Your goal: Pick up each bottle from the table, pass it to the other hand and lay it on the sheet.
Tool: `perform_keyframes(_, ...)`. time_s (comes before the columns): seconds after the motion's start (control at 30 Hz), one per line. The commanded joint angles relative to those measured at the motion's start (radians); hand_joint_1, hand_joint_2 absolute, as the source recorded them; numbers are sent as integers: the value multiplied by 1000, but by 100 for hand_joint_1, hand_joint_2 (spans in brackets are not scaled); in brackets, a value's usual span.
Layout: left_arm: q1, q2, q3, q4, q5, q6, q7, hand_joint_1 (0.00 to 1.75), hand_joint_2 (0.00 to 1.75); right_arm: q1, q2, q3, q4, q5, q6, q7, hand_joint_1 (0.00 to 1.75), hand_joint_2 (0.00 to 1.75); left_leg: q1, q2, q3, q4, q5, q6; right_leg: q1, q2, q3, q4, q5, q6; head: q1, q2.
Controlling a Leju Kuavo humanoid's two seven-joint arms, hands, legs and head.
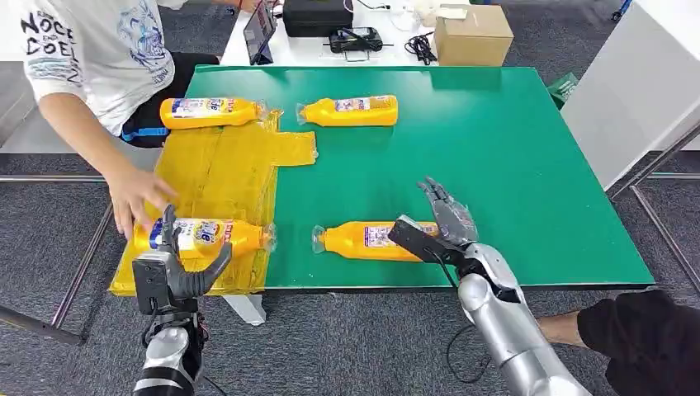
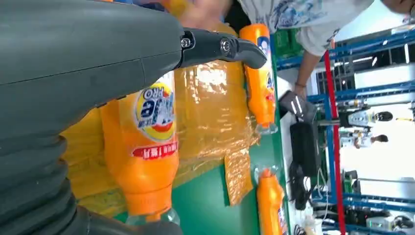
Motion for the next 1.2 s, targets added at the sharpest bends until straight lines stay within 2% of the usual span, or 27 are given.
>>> perform_keyframes(0.03,-51,0,-44,92,-23,36,11,0,175,-221,15,157,350,-63,84,-32,0,175,0,3,4,0,-1,-1,0,3,3,0,0,-2,0,0)
perform_keyframes(0.17,-54,2,-71,93,-40,43,9,0,175,-269,13,209,383,-91,130,-43,0,175,0,4,5,0,-2,-1,0,4,4,1,-1,-2,0,0)
perform_keyframes(0.2,-55,1,-76,94,-41,44,9,0,175,-275,10,221,385,-100,140,-47,0,175,0,1,2,0,0,0,0,1,1,0,0,-1,1,0)
perform_keyframes(0.33,-60,2,-86,99,-42,46,10,0,175,-289,-2,253,379,-134,172,-58,0,175,0,2,6,0,-2,-1,0,2,5,0,-2,-2,0,0)
perform_keyframes(0.5,-67,5,-92,112,-38,42,10,0,175,-311,-19,302,389,-150,217,-59,0,175,0,0,1,0,0,0,0,0,0,0,0,-1,0,0)
perform_keyframes(0.67,-65,1,-95,120,-34,47,3,0,175,-368,-45,392,397,-143,247,-16,0,175,0,2,5,0,-1,-1,0,1,4,0,-1,-2,0,0)
perform_keyframes(0.7,-64,0,-96,121,-33,46,3,0,175,-376,-47,401,396,-143,255,-13,0,175,0,0,1,0,0,0,0,0,0,0,0,-1,0,0)
perform_keyframes(0.8,-69,-5,-96,130,-30,42,3,0,175,-401,-54,434,391,-146,289,-7,0,175,-1,1,1,0,0,0,-1,1,0,1,0,-1,0,0)
perform_keyframes(0.83,-72,-7,-97,133,-27,41,3,0,175,-411,-58,451,388,-150,304,-3,0,175,0,2,5,2,-2,-1,0,2,4,2,-2,-2,1,0)
perform_keyframes(1.0,-76,-9,-103,141,-13,35,6,0,175,-427,-97,530,359,-191,341,13,0,175,-1,0,1,0,0,0,-1,0,0,0,0,-1,0,0)
perform_keyframes(1.2,-76,-9,-103,144,-8,33,7,0,175,-432,-115,559,343,-199,353,21,0,175,0,0,5,1,-2,-1,0,0,5,1,-2,-2,0,0)
